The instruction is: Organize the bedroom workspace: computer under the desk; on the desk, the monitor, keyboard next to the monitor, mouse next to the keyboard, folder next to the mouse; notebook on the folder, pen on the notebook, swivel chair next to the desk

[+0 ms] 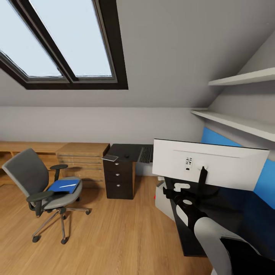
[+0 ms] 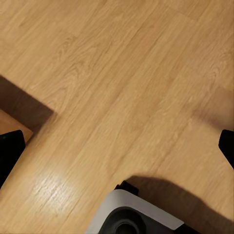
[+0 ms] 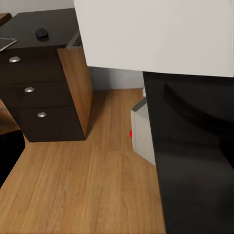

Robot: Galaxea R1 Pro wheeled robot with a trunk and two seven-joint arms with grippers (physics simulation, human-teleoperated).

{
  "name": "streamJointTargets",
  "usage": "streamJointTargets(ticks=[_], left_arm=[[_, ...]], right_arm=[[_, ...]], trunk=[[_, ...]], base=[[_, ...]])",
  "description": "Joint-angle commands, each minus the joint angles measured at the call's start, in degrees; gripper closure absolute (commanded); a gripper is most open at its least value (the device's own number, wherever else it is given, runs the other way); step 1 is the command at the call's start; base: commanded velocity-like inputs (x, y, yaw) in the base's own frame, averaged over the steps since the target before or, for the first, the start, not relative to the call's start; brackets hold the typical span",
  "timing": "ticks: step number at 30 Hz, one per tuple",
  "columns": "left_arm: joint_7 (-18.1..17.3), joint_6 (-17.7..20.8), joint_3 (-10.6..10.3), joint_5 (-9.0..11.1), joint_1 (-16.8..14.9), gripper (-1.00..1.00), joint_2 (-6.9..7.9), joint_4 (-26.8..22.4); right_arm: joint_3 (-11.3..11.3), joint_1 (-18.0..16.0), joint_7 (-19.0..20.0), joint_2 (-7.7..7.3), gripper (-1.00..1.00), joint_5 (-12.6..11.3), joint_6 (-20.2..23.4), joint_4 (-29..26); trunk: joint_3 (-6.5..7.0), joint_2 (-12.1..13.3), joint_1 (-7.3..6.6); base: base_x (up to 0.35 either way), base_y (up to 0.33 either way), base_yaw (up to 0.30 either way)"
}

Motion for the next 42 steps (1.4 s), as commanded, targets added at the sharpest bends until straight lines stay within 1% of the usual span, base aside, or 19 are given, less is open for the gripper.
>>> streamJointTargets(ticks=[1, 10, 15, 18, 27, 30, 31, 35, 36, 39, 40, 42], left_arm=[[0.4, -0.2, -0.5, 0.4, 0.0, -1.0, 0.07, -0.1], [0.4, -0.2, -0.5, 0.4, 0.0, -1.0, 0.07, -0.1], [0.4, -0.2, -0.5, 0.4, 0.0, -1.0, 0.07, -0.1], [0.4, -0.2, -0.5, 0.4, 0.0, -1.0, 0.07, -0.1], [0.5, -0.1, -0.5, 0.4, 0.0, -1.0, 0.0, -0.1], [0.5, -0.1, -0.5, 0.4, 0.0, -1.0, -0.06, -0.1], [0.5, -0.1, -0.5, 0.4, 0.0, -1.0, -0.08, -0.1], [0.5, 0.2, -0.5, 0.4, 0.0, -1.0, -0.14, -0.1], [0.5, 0.2, -0.5, 0.4, 0.0, -1.0, -0.22, -0.1], [0.5, 0.3, -0.5, 0.3, 0.0, -1.0, -0.33, -0.1], [0.5, 0.3, -0.5, 0.3, 0.0, -1.0, -0.39, -0.1], [0.5, 0.3, -0.5, 0.3, 0.0, -1.0, -0.46, -0.1]], right_arm=[[-0.4, -0.1, -0.1, 0.04, -1.0, 0.4, -0.2, 0.1], [-0.4, -0.1, -0.1, 0.05, -1.0, 0.4, -0.2, 0.0], [-0.4, -0.1, 0.1, 0.51, -1.0, 0.3, -0.2, 0.1], [-0.4, -0.1, -0.2, 1.27, -1.0, 0.4, -0.1, 0.0], [-0.4, -0.1, -0.1, 1.28, -1.0, 0.1, 0.1, -0.1], [-0.3, -0.1, -0.4, 1.47, -1.0, 0.1, 3.6, -1.4], [-0.3, -0.2, -0.5, 1.5, -1.0, 0.1, 7.9, -3.8], [-0.4, -0.4, -0.7, 1.62, -1.0, 0.0, 15.9, -9.3], [-0.4, -0.4, -1.4, 1.86, -1.0, 0.0, 20.3, -12.5], [-0.3, -0.6, -3.0, 2.57, -1.0, -0.1, 26.2, -17.1], [-0.3, -1.2, -4.5, 2.99, -1.0, -0.1, 29.4, -19.6], [-0.3, -2.6, -6.2, 3.3, -1.0, -0.3, 31.9, -21.5]], trunk=[[0.09, 0.3, -0.2], [1.71, 3.9, -2.17], [1.71, 3.9, -2.17], [1.71, 3.9, -2.17], [1.71, 3.9, -2.17], [1.71, 3.9, -2.17], [1.71, 3.9, -2.17], [1.71, 3.9, -2.17], [1.71, 3.9, -2.17], [1.71, 3.9, -2.17], [1.71, 3.9, -2.17], [1.71, 3.9, -2.17]], base=[[0.0, 0.0, 0.0], [0.0, 0.0, 0.0], [0.0, 0.0, 0.0], [0.0, 0.0, 0.0], [0.0, 0.0, 0.0], [0.0, 0.0, 0.0], [0.0, 0.0, 0.0], [0.0, 0.0, 0.0], [0.0, 0.0, 0.0], [0.0, 0.0, 0.0], [0.0, 0.0, 0.0], [0.0, 0.0, 0.0]])
